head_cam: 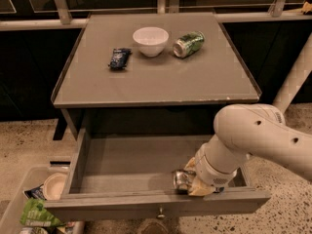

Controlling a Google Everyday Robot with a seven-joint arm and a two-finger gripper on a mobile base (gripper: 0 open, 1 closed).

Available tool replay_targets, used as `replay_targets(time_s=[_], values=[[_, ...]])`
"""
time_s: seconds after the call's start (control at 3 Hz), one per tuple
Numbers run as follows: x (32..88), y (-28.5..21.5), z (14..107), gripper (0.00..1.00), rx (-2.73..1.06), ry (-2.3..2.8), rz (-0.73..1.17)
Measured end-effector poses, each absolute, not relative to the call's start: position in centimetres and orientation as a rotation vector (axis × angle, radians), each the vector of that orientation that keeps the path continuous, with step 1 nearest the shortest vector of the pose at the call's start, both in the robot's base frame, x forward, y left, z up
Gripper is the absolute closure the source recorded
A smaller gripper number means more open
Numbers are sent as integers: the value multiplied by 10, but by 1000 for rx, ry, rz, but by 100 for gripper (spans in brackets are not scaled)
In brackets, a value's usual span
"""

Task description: Place redbull can into top drawer

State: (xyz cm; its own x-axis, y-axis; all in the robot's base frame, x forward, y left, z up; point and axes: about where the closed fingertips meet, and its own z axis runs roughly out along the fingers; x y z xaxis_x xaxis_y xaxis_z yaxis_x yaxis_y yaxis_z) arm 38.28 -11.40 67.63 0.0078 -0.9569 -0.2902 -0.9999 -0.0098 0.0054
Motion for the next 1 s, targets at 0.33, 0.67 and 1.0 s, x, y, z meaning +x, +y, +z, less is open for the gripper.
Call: replay_targets(time_s=[0.33,0.67,1.0], values=[[383,-114,676,100,-2075,2057,313],[414,-115,691,100,-2061,2055,258],[466,-122,702,100,-2010,2064,199]])
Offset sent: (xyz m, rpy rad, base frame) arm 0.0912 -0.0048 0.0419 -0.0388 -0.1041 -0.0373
